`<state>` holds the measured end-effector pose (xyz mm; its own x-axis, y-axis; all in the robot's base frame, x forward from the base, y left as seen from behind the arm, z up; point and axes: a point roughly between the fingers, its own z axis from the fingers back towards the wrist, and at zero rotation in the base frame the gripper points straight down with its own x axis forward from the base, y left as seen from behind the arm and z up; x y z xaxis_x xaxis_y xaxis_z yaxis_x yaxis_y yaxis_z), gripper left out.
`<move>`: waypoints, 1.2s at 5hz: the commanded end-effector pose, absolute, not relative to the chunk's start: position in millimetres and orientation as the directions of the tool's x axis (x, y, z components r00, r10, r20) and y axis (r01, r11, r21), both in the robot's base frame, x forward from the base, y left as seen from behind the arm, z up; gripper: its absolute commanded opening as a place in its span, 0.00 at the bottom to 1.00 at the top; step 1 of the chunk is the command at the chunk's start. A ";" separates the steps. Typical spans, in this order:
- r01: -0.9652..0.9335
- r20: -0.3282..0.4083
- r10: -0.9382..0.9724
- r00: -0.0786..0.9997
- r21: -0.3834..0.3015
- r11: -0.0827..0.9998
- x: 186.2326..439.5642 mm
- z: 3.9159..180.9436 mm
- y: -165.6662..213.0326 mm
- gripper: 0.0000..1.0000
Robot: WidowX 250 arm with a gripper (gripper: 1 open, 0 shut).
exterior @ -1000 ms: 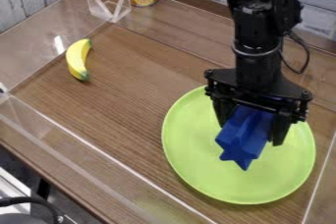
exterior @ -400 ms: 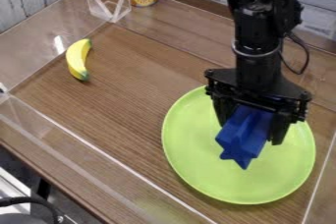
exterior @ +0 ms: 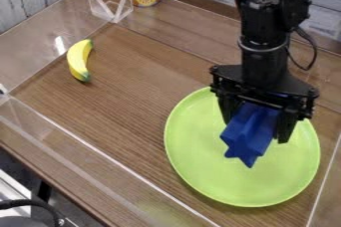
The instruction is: Put the blue object in the green plate
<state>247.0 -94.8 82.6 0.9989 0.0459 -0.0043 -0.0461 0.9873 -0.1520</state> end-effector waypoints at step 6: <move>-0.080 0.030 0.086 0.996 -0.157 0.984 260.4 101.0 -92.1 1.00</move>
